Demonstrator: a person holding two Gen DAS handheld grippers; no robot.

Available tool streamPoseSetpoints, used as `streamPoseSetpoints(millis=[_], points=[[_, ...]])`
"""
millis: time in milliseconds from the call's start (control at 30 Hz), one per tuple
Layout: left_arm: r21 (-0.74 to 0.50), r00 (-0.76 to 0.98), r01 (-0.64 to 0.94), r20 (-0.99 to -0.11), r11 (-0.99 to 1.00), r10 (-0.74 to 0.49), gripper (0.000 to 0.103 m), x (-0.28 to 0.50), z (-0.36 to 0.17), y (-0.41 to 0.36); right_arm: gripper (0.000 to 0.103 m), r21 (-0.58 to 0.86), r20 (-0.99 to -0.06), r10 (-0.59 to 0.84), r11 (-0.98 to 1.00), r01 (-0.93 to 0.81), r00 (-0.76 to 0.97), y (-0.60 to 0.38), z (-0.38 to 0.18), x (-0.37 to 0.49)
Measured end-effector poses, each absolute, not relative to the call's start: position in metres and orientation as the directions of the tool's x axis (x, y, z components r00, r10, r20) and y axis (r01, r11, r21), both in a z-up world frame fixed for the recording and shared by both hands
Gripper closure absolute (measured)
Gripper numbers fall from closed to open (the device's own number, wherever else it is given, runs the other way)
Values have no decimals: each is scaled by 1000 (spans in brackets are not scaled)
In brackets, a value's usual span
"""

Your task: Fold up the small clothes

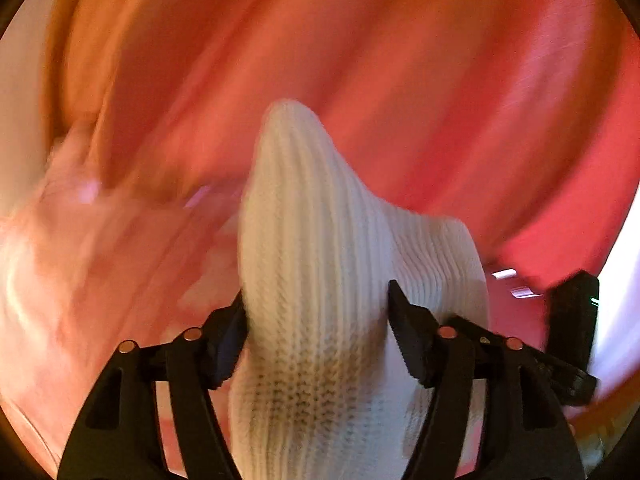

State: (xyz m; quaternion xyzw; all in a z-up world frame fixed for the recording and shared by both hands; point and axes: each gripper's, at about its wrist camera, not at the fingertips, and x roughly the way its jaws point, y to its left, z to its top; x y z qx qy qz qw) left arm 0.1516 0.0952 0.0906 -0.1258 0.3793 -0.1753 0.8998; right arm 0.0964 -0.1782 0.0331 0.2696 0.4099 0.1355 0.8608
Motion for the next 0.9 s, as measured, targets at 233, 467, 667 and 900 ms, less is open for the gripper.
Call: streamPoseSetpoints(millis=[233, 467, 667, 900], points=[[-344, 604, 119, -720, 932, -343, 23, 153, 26, 130, 26, 558, -676, 423, 828, 45, 604, -189, -7, 85], [-368, 510, 82, -783, 926, -356, 27, 172, -5, 118, 40, 600, -710, 494, 797, 64, 502, -163, -41, 131], [-415, 549, 175, -711, 893, -439, 65, 172, 17, 117, 69, 591, -632, 476, 806, -16, 612, -158, -3, 109], [-332, 550, 183, -746, 925, -376, 62, 179, 3, 99, 56, 484, -748, 376, 873, 63, 547, -169, -32, 111]])
